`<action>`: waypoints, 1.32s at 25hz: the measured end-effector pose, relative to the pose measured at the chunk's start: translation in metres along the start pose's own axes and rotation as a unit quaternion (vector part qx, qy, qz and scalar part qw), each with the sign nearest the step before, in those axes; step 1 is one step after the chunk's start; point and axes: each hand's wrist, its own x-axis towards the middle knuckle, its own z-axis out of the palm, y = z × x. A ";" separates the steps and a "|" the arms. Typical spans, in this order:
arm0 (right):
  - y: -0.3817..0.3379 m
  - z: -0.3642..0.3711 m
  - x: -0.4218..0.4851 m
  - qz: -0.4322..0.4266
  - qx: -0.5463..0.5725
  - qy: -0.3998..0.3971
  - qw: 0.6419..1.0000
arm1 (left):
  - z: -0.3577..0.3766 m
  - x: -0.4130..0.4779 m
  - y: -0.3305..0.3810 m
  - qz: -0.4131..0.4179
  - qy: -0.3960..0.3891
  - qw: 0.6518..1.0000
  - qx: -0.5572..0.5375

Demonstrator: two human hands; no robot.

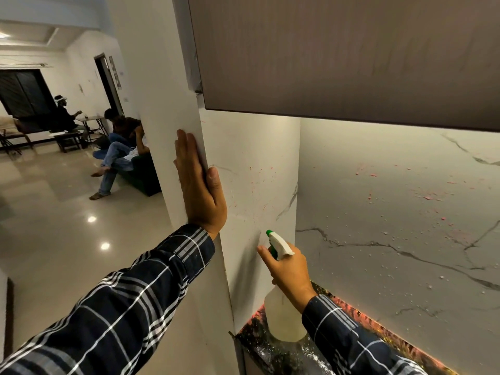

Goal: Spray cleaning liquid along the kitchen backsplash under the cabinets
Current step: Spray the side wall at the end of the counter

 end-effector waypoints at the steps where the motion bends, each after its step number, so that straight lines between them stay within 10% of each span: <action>1: -0.001 0.000 0.001 0.013 0.004 -0.006 1.000 | 0.000 0.000 -0.001 0.001 0.000 1.000 0.000; 33: -0.049 -0.007 0.033 -0.003 0.044 0.043 0.998 | 0.003 -0.001 -0.006 0.000 0.005 1.000 0.010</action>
